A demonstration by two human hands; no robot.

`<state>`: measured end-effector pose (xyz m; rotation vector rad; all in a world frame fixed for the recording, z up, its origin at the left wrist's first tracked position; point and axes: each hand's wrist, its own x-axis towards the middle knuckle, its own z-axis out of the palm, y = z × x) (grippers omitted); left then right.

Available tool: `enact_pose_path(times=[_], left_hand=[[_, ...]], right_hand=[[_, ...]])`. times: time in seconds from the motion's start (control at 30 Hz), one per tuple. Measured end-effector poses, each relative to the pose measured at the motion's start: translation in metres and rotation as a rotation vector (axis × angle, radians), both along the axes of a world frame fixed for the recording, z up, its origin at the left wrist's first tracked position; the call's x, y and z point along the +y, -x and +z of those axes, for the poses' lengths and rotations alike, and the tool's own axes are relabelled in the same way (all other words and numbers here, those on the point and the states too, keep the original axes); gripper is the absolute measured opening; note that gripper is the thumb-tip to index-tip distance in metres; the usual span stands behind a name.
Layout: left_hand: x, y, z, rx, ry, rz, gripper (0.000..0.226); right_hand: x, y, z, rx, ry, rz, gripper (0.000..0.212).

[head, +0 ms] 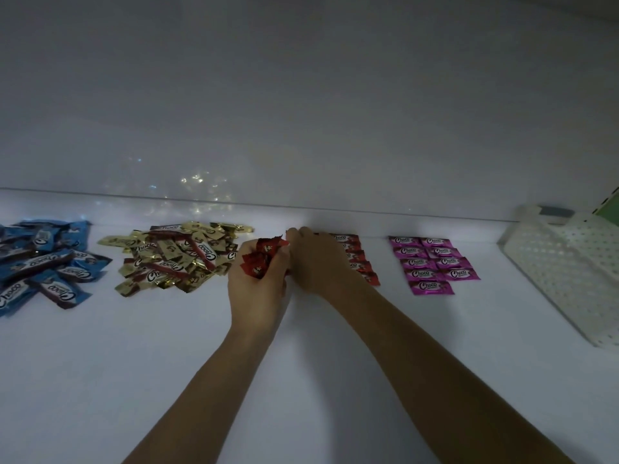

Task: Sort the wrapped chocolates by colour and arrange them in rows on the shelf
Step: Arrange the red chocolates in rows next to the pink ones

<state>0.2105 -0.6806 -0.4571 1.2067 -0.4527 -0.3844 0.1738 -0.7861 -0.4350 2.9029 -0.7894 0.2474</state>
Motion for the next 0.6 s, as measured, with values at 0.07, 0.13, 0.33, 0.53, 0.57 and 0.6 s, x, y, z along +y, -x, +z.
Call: enact_pose_path(times=[0.07, 0.13, 0.33, 0.53, 0.57, 0.6], left_hand=[[0.000, 0.000, 0.000, -0.003, 0.000, -0.005, 0.018], [0.000, 0.001, 0.001, 0.020, 0.011, -0.011, 0.017], [0.003, 0.006, 0.011, 0.117, 0.054, -0.042, 0.015], [0.006, 0.009, 0.017, 0.176, 0.143, -0.161, 0.017], [0.006, 0.008, 0.018, 0.178, 0.135, -0.175, 0.017], [0.006, 0.007, 0.017, 0.181, 0.130, -0.188, 0.018]], right_hand=[[0.001, -0.001, 0.000, 0.023, -0.014, -0.009, 0.030], [0.001, 0.001, -0.002, 0.015, -0.002, -0.007, 0.031], [0.021, 0.034, -0.012, -0.695, -0.536, 0.000, 0.023], [0.039, 0.050, -0.002, -0.833, -1.327, 0.068, 0.029], [0.037, 0.050, -0.002, -0.816, -1.294, 0.087, 0.023], [0.036, 0.050, -0.001, -0.810, -1.269, 0.091, 0.016]])
